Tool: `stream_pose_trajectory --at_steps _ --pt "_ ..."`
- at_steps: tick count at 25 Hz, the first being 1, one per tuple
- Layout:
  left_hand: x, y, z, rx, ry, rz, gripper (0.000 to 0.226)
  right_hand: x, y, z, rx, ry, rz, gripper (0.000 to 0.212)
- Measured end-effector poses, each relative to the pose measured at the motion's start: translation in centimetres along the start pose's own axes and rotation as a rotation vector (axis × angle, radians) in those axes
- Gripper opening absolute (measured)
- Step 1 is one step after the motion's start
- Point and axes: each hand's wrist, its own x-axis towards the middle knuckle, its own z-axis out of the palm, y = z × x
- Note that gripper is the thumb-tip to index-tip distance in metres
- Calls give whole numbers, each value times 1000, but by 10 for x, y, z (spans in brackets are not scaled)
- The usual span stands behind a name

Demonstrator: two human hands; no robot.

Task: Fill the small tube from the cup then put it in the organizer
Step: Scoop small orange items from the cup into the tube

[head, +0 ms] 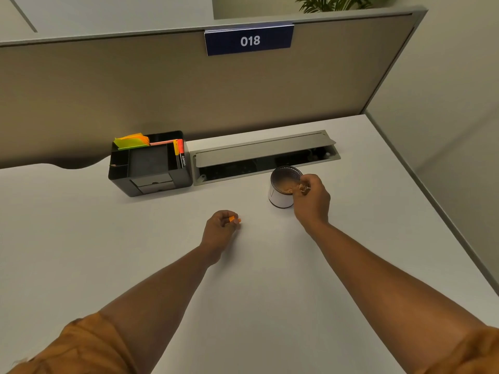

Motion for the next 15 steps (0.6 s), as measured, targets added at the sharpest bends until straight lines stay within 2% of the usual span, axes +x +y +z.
stream_pose_trajectory --at_steps 7,12,15 --pt "2 -2 -2 -8 -11 -5 19 1 -4 -3 93 60 9 32" --pt "2 -1 -3 -10 -14 -15 19 3 -11 -1 69 62 -83 22" --pt "3 -2 -4 -16 -10 -13 18 3 -16 0 47 49 -148 36"
